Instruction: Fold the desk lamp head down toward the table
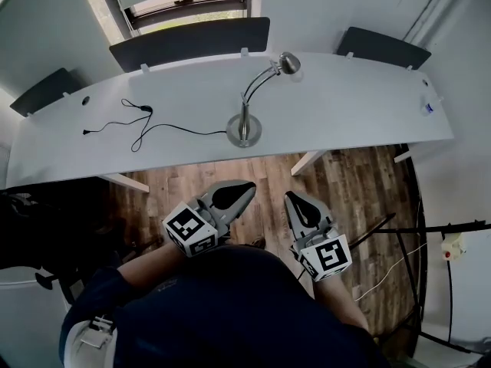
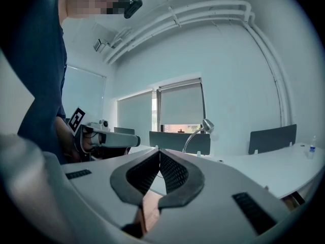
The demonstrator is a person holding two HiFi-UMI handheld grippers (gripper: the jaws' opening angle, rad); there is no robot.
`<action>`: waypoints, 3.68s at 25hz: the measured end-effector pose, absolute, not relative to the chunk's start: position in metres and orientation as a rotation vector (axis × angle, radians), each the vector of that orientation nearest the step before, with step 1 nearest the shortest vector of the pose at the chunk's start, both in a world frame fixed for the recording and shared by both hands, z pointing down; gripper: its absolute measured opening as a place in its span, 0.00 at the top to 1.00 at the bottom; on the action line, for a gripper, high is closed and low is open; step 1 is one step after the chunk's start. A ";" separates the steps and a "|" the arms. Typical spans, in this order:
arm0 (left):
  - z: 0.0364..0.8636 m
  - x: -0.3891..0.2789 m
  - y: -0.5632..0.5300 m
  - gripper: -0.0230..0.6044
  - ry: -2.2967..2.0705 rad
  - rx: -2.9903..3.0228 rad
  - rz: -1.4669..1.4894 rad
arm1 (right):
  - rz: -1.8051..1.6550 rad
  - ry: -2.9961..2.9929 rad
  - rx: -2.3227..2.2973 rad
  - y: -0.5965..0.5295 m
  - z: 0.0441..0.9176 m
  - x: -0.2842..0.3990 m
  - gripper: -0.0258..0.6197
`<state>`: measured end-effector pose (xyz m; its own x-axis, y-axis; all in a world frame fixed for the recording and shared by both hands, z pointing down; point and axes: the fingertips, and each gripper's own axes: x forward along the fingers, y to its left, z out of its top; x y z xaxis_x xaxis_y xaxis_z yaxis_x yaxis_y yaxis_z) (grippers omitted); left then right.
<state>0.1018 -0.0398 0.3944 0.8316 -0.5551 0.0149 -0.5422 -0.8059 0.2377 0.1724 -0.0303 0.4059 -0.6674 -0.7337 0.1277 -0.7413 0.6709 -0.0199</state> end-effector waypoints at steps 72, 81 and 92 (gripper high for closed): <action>0.570 0.049 -0.329 0.67 -0.989 2.693 0.284 | -0.766 -1.924 1.017 -0.327 0.410 0.129 0.74; 0.568 0.065 -0.346 0.67 -0.992 2.727 0.288 | -1.065 -1.597 0.873 -0.359 0.418 0.121 0.73; 0.569 0.067 -0.357 0.76 -1.064 2.765 0.300 | -1.117 -1.462 0.890 -0.375 0.421 0.124 0.79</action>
